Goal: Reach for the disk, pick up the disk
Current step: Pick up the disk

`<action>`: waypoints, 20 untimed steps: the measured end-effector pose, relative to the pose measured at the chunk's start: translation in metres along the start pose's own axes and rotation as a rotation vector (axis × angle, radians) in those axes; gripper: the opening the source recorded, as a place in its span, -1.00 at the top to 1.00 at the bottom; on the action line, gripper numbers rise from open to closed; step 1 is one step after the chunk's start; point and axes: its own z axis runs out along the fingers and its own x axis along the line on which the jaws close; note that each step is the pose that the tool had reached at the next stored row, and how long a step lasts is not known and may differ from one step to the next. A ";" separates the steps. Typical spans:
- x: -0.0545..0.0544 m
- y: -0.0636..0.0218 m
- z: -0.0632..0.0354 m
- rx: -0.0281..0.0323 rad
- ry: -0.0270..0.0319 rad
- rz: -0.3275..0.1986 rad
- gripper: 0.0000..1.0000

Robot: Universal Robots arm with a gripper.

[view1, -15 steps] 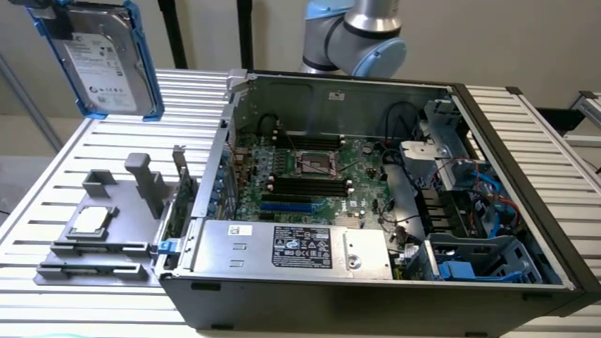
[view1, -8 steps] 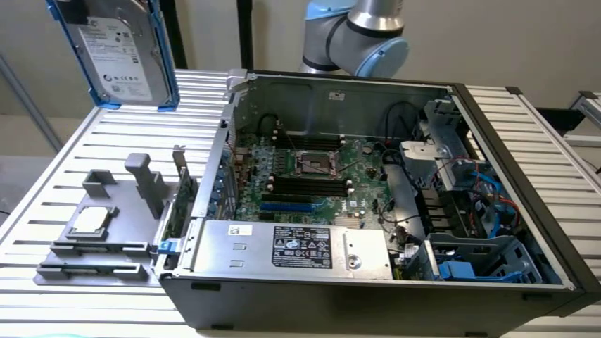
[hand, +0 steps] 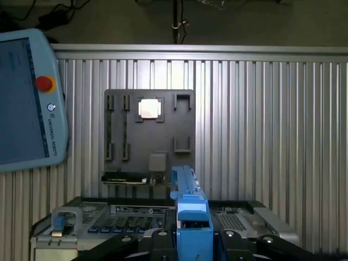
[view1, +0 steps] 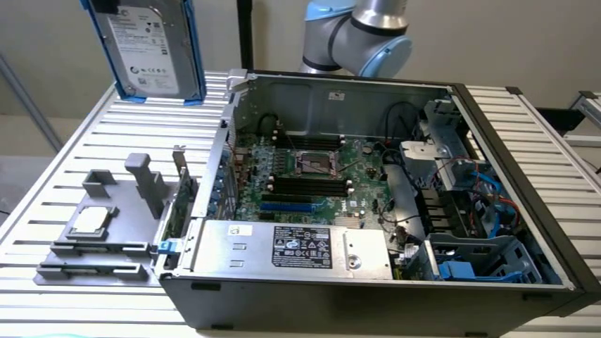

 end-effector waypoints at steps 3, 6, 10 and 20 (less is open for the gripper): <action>0.004 -0.0138 -0.0034 0.0002 -0.0031 0.000 0.36; 0.008 -0.0275 -0.0062 0.0001 -0.0056 0.000 0.36; 0.014 -0.0457 -0.0094 0.0001 -0.0091 0.000 0.36; 0.030 -0.0913 -0.0138 0.0000 -0.0120 0.000 0.36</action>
